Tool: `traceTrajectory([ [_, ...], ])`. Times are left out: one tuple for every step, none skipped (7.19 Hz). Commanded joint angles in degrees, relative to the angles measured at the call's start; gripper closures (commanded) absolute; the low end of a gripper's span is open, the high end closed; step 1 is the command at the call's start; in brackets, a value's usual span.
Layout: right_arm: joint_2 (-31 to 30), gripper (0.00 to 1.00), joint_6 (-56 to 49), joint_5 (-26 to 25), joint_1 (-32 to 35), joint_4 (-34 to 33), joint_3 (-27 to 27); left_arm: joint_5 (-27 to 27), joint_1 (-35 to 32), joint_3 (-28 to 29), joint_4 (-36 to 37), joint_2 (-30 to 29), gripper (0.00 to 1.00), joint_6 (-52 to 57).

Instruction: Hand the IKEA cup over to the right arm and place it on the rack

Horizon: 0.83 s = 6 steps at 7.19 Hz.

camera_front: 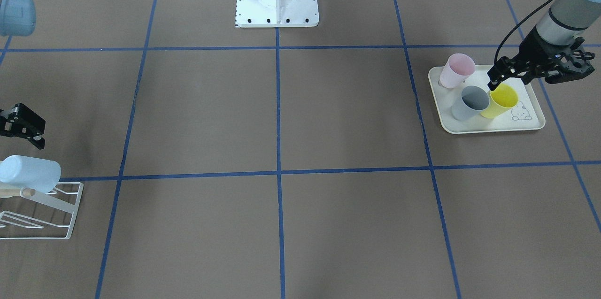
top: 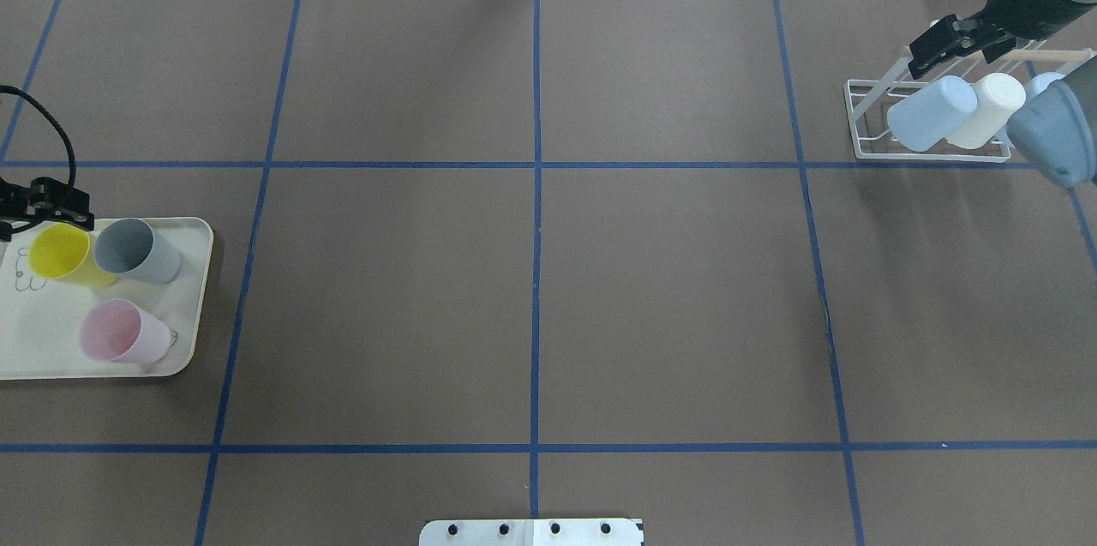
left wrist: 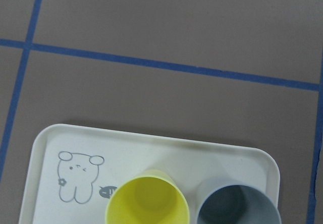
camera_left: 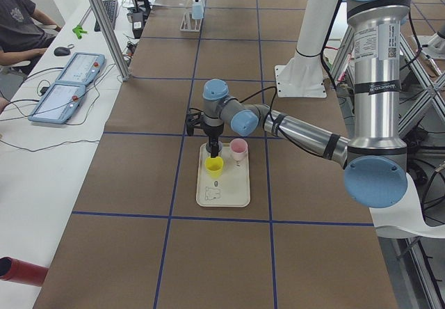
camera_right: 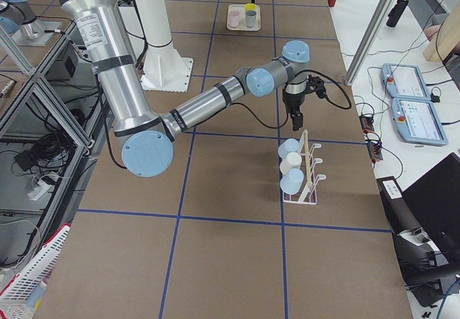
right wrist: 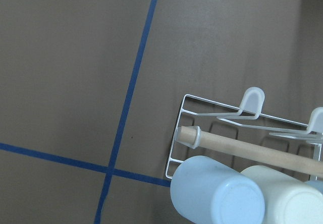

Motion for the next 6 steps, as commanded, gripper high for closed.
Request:
traceTrajectory([
  [0.0,0.01,0.07,0.0,-0.48,0.01,0.01,-0.12,5.43,-0.44,0.01,1.89,0.0,-1.34],
  [0.0,0.01,0.07,0.0,-0.57,0.01,0.01,-0.73,6.22,-0.96,-0.16,2.77,0.0,-1.25],
  [0.0,0.01,0.07,0.0,-0.57,0.01,0.1,-0.82,8.58,-1.14,0.01,3.3,0.0,-1.25],
  [-0.09,0.01,0.07,0.0,-0.66,0.01,0.01,-0.82,8.61,-3.67,0.01,5.74,0.0,-1.25],
  [-0.09,0.01,0.07,0.0,-0.66,0.01,0.1,-0.91,8.78,-4.04,0.1,6.2,0.0,-1.25],
  [-0.09,0.01,0.07,0.0,-0.75,0.01,0.1,-0.83,9.3,-3.17,0.1,6.2,0.01,-1.25],
])
